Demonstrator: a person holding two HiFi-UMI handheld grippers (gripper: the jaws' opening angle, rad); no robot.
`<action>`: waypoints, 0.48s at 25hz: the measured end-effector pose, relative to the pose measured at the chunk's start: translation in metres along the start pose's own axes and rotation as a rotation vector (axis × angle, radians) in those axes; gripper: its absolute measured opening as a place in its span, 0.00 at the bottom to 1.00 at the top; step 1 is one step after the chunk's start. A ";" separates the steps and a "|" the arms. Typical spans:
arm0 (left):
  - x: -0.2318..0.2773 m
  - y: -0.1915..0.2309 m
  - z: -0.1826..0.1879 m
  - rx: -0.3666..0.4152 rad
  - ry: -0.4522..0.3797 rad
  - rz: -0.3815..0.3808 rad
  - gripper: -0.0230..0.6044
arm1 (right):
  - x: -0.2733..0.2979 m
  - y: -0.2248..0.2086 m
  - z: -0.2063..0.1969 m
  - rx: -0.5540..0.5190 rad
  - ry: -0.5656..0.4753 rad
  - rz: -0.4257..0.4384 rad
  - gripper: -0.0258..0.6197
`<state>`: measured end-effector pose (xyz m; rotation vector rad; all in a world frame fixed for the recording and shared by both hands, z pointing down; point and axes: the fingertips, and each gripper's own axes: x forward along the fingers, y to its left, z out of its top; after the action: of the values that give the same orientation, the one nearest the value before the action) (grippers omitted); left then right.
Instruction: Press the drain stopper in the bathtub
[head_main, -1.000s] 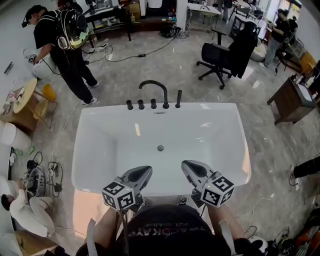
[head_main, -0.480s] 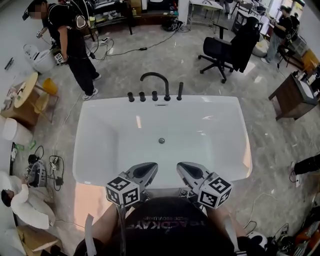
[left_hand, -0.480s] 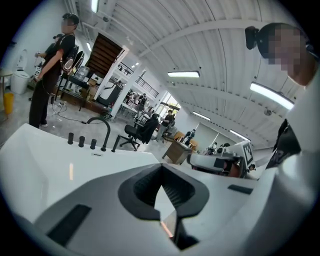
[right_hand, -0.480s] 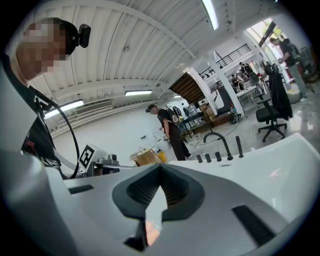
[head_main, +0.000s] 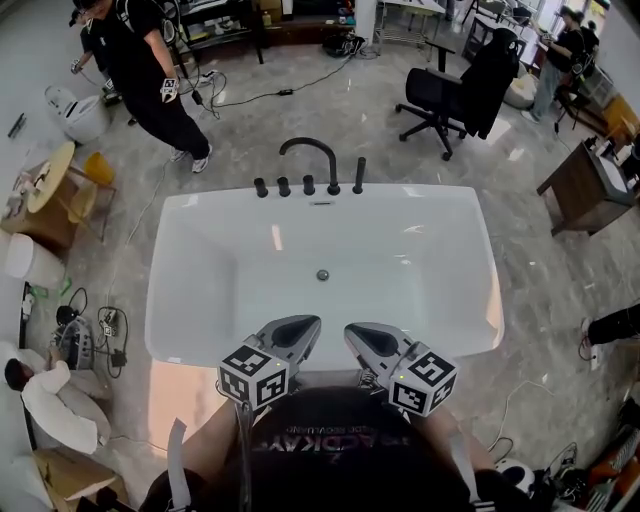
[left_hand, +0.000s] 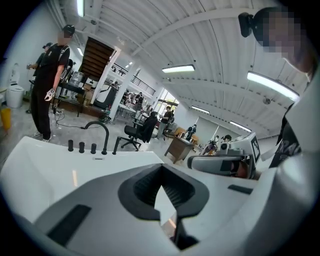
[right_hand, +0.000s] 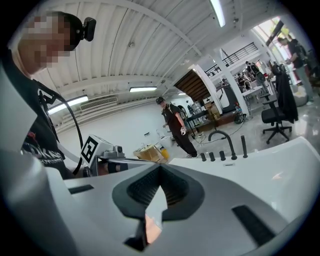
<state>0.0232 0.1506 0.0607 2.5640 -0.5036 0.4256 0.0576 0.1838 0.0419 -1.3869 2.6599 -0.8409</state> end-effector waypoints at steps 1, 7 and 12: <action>0.000 -0.001 0.000 0.001 0.001 -0.003 0.05 | 0.000 0.001 0.000 -0.004 0.001 0.002 0.06; 0.000 0.001 -0.008 -0.022 0.009 -0.006 0.05 | 0.004 -0.001 -0.003 0.001 0.007 0.014 0.06; -0.001 0.003 -0.007 -0.022 0.005 0.005 0.05 | 0.006 -0.003 -0.001 0.007 0.010 0.014 0.06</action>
<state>0.0200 0.1523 0.0678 2.5408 -0.5096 0.4262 0.0560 0.1781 0.0458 -1.3640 2.6688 -0.8573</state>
